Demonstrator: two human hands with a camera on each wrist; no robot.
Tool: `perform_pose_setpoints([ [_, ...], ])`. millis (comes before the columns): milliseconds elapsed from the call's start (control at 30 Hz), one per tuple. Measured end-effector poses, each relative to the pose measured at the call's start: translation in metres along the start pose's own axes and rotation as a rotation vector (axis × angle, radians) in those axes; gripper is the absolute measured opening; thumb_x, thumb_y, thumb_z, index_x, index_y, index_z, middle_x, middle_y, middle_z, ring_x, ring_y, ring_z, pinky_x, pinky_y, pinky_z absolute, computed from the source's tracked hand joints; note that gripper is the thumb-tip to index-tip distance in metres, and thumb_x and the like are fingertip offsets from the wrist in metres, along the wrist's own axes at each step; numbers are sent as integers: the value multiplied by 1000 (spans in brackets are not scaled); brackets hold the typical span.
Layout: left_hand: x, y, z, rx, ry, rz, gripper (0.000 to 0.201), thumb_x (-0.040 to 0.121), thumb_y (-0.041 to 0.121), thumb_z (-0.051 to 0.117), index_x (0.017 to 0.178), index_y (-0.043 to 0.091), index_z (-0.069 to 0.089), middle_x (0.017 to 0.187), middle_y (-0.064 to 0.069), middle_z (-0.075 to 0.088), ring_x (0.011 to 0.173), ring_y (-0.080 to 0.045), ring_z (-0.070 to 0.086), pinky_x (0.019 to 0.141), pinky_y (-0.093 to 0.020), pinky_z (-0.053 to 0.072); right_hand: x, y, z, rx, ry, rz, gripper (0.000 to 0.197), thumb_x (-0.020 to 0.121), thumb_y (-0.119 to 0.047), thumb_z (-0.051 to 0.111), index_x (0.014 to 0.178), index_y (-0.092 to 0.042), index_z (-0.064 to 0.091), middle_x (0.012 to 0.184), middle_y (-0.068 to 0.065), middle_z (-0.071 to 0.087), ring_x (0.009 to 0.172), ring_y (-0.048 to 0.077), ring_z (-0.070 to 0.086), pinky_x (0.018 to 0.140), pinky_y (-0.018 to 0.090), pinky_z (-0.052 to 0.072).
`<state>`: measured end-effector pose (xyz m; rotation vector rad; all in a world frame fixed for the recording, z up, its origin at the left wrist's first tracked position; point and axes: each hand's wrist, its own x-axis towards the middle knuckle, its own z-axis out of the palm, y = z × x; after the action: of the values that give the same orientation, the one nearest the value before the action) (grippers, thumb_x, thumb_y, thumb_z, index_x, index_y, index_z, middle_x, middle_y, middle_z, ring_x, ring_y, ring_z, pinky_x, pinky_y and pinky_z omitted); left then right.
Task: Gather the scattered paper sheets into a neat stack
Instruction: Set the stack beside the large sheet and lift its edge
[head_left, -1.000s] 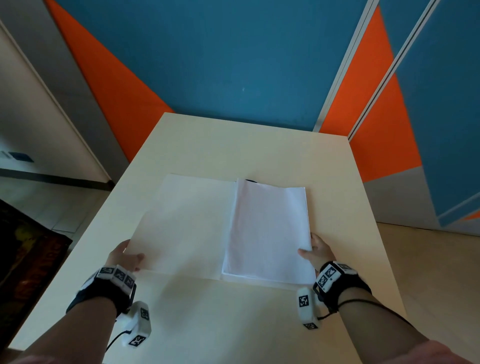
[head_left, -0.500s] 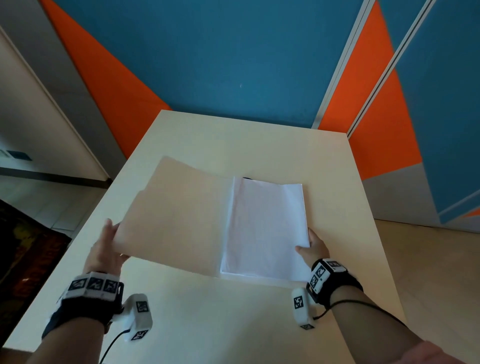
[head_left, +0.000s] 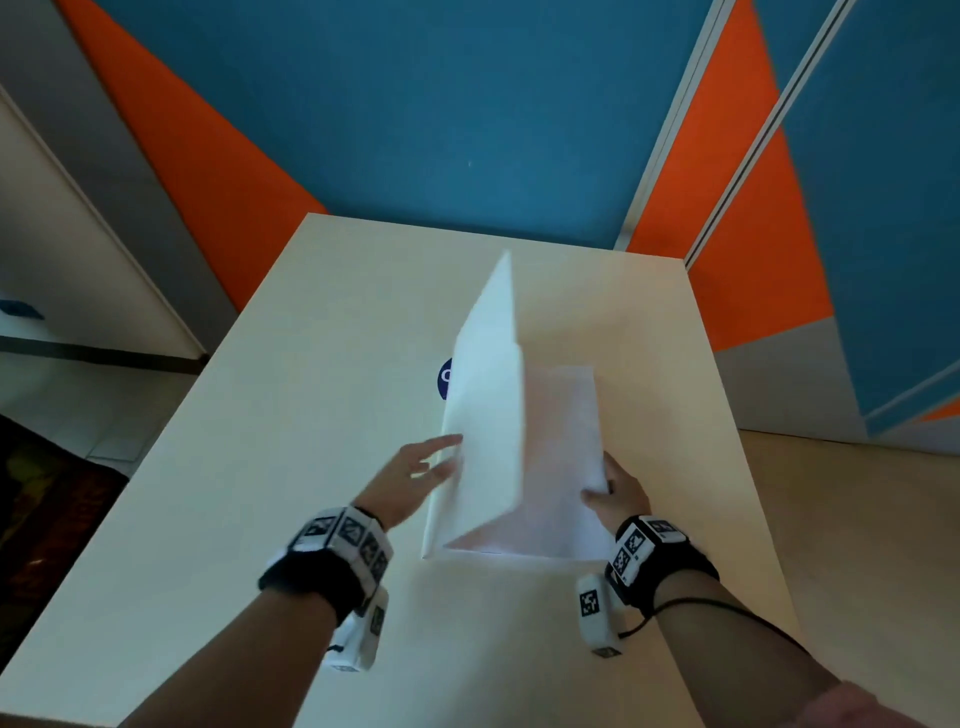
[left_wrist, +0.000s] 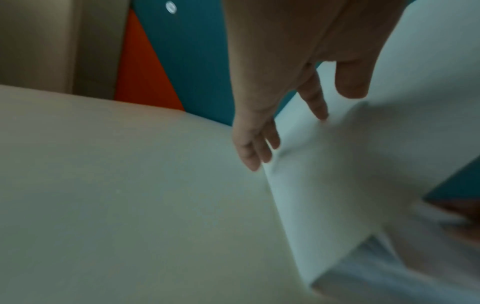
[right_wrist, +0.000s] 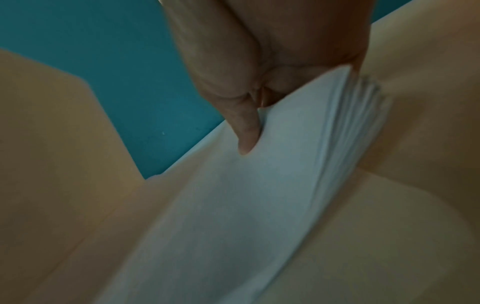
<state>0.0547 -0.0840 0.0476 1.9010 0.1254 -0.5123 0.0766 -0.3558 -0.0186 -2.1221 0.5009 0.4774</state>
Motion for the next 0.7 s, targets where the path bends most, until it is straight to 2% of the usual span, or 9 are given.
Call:
perform_pose_setpoints([
  [100, 16, -15, 22, 269, 39, 11, 49, 93, 30, 53, 140, 34, 40, 143, 1, 40, 133, -17, 38, 110, -27, 28, -3, -4, -3, 10, 3, 14, 41, 88, -20, 53, 129, -24, 52, 122, 6, 63, 108, 28, 61, 90, 31, 48],
  [167, 23, -24, 33, 460, 45, -28, 49, 93, 34, 51, 139, 44, 38, 152, -4, 29, 140, -23, 29, 116, -35, 22, -7, -9, -5, 56, -16, 62, 10, 90, -27, 54, 89, -23, 63, 93, 7, 67, 77, 22, 63, 73, 28, 49],
  [233, 27, -30, 37, 617, 68, -66, 48, 94, 32, 48, 138, 48, 38, 155, -3, 21, 139, -25, 26, 116, -35, 22, -4, -6, -6, 148, -25, 116, 23, 92, -23, 53, 71, -20, 59, 75, 7, 62, 60, 19, 56, 61, 26, 46],
  [333, 26, -30, 43, 760, 97, -60, 49, 94, 31, 47, 138, 49, 37, 157, 2, 15, 138, -25, 23, 111, -37, 29, -10, -7, -10, 288, -94, 150, 31, 96, -24, 46, 72, -10, 60, 66, 7, 62, 48, 17, 57, 39, 17, 44],
  [367, 25, -29, 45, 806, 101, -57, 50, 94, 32, 48, 139, 50, 36, 157, 2, 13, 138, -25, 23, 110, -38, 30, -13, -9, -11, 308, -112, 148, 32, 97, -27, 45, 74, -11, 61, 67, 7, 63, 49, 17, 57, 41, 17, 44],
  [500, 26, -27, 50, 788, 151, -106, 49, 92, 31, 52, 134, 52, 41, 155, 3, 12, 136, -24, 25, 109, -37, 32, -14, -13, -16, 254, -146, 156, 31, 88, -51, 47, 84, -27, 67, 92, 7, 69, 79, 23, 60, 78, 32, 43],
  [600, 24, -25, 53, 718, 197, -156, 48, 90, 30, 55, 133, 50, 44, 152, 2, 16, 132, -25, 28, 109, -36, 34, -15, -12, -19, 226, 67, 249, 61, 94, -53, 30, 111, -5, 63, 115, 13, 63, 107, 32, 58, 95, 36, 43],
  [633, 24, -25, 54, 694, 215, -172, 49, 90, 30, 56, 134, 48, 44, 151, 1, 18, 131, -26, 29, 108, -36, 35, -19, -9, -17, 160, 152, 249, 66, 96, -50, 27, 114, 4, 60, 116, 19, 61, 109, 35, 57, 93, 35, 42],
  [700, 23, -24, 55, 638, 247, -207, 55, 88, 28, 60, 138, 42, 41, 148, -3, 23, 130, -28, 32, 107, -36, 36, -34, -6, -6, -29, 204, 192, 70, 91, -52, 31, 117, 7, 56, 113, 24, 56, 111, 39, 55, 88, 34, 41],
])
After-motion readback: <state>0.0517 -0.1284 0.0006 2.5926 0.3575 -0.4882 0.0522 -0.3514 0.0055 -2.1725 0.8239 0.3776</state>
